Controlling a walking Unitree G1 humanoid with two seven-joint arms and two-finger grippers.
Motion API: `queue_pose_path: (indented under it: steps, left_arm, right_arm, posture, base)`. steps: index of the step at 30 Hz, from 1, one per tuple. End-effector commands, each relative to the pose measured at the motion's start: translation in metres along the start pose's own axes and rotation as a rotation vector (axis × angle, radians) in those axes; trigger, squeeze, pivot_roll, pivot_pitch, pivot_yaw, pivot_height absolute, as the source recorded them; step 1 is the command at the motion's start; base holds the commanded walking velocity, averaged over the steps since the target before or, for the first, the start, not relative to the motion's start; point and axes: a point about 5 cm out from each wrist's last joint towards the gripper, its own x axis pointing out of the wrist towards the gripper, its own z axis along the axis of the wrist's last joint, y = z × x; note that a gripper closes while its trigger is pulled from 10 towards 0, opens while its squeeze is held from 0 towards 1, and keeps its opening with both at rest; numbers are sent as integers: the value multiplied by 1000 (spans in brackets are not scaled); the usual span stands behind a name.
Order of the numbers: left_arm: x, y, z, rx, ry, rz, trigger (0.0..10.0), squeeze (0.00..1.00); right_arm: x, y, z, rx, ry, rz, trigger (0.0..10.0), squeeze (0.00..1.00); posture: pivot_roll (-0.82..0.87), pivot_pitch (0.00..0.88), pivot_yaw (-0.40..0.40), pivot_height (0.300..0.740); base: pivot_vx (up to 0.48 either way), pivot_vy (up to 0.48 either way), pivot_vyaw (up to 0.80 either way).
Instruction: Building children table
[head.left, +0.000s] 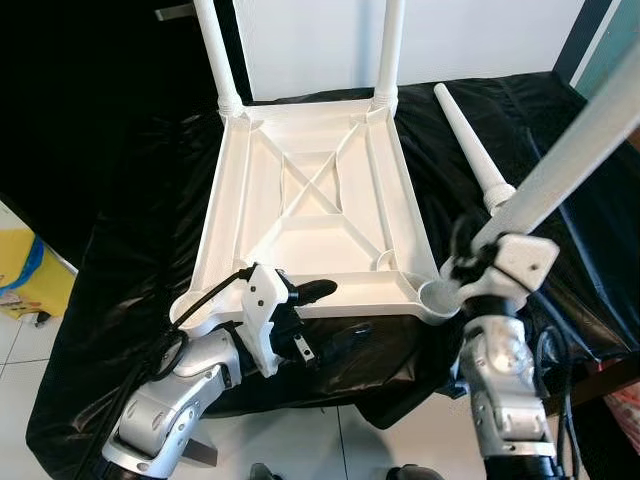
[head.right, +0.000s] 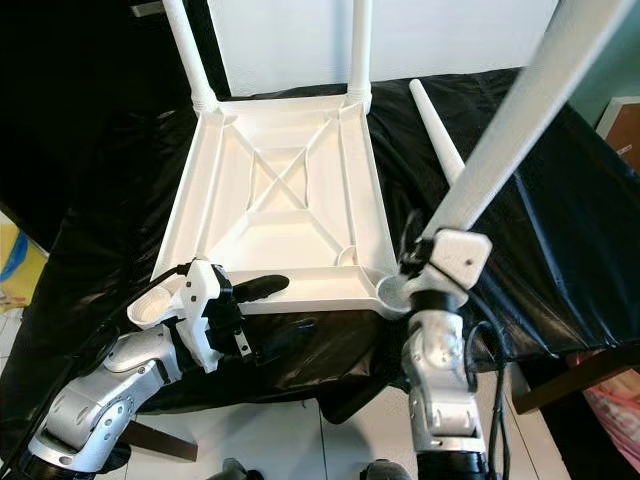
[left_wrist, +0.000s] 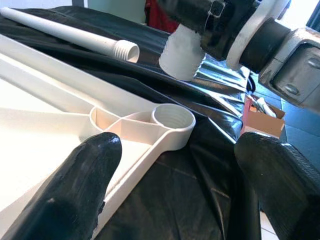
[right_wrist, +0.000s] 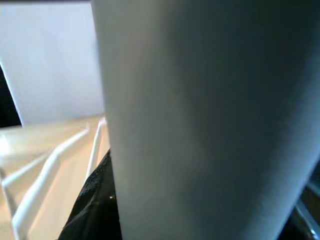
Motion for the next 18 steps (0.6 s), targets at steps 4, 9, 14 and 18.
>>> queue_pose_path:
  steps: [4, 9, 14, 18]
  left_arm:
    - [1, -3, -2, -1, 6, -34, 10000, 0]
    - [2, -1, -1, 3, -1, -17, 10000, 0]
    - [4, 5, 6, 17, -35, 26, 10000, 0]
    - [12, 13, 20, 38, -92, 45, 10000, 0]
  right_arm:
    - [-2, 3, 1, 2, -3, 15, 10000, 0]
    - [-7, 5, -8, -18, 33, 69, 10000, 0]
    - [-8, 11, -11, -7, 65, 194, 10000, 0]
    - [-4, 9, -10, -19, 85, 305, 10000, 0]
  posture:
    - [-89, 74, 33, 740]
    - [-86, 81, 36, 740]
    - [-87, 84, 40, 740]
    - [-85, 85, 33, 740]
  base:
    - [0, 0, 0]
    - [0, 0, 0]
    - [0, 0, 0]
    - [0, 0, 0]
